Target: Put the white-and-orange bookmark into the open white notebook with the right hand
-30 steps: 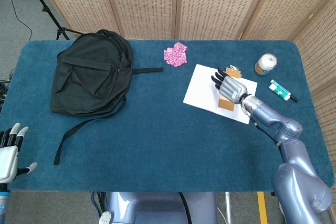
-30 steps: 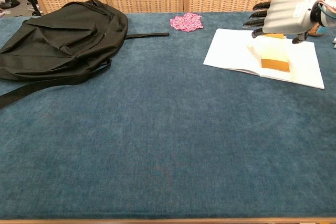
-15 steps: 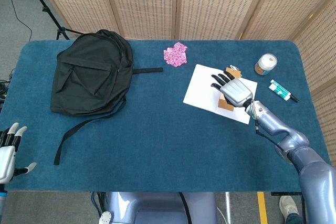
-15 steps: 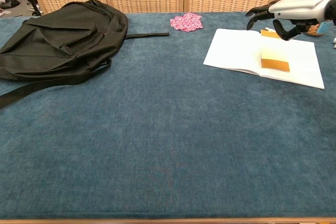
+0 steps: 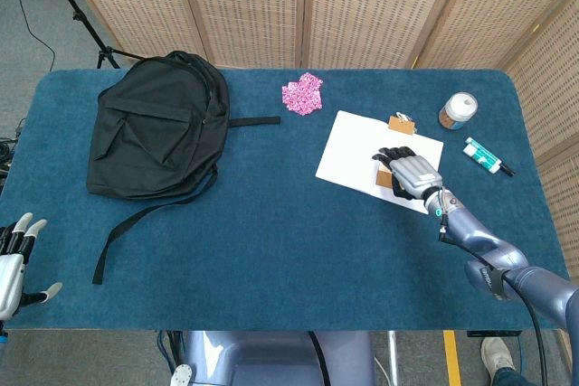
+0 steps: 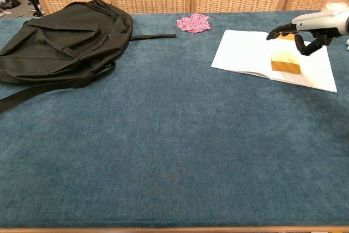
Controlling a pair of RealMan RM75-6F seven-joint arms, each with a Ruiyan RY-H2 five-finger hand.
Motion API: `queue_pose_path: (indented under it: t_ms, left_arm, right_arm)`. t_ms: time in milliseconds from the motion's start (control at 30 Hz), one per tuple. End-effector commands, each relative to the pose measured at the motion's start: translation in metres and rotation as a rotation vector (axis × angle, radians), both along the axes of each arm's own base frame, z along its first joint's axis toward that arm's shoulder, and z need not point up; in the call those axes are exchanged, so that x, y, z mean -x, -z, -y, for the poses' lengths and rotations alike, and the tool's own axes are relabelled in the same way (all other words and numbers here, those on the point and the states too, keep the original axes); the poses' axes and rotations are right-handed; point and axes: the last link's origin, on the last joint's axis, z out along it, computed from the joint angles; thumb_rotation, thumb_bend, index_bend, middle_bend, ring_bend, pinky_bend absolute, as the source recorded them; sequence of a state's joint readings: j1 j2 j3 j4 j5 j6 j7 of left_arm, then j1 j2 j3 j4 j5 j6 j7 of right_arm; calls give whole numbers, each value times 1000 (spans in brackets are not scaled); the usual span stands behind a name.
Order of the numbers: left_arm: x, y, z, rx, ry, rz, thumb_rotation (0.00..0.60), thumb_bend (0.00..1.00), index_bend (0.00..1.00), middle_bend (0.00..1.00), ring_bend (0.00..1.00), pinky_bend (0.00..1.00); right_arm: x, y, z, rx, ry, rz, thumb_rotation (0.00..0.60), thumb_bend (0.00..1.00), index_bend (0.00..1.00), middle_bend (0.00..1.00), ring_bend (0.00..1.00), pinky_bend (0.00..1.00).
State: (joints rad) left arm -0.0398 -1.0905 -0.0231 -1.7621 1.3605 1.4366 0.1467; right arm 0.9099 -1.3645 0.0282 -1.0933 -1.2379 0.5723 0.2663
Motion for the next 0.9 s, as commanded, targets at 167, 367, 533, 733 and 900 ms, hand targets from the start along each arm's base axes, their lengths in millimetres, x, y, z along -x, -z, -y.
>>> queue_pose_path:
  t_ms: [167, 367, 533, 733, 900]
  left_arm:
    - [1, -1, 0, 5, 1, 3, 600, 0, 0, 0, 0, 0]
    - [1, -2, -1, 4, 2, -1, 600, 0, 0, 0, 0, 0]
    - [1, -1, -1, 2, 0, -2, 600, 0, 0, 0, 0, 0]
    - [1, 0, -1, 6, -1, -3, 600, 0, 0, 0, 0, 0]
    - [1, 0, -1, 8, -1, -2, 600, 0, 0, 0, 0, 0]
  right_arm:
    - [14, 4, 2, 35, 60, -32, 600, 1000, 70, 76, 0, 26]
    - [23, 10, -1, 18, 72, -79, 600, 1000, 70, 78, 0, 26]
    - [28, 14, -2, 11, 80, -93, 600, 1000, 70, 78, 0, 26]
    - [34, 16, -6, -1, 91, -99, 600, 1000, 70, 78, 0, 26]
    - [38, 18, -13, -10, 102, -94, 600, 1000, 70, 78, 0, 26]
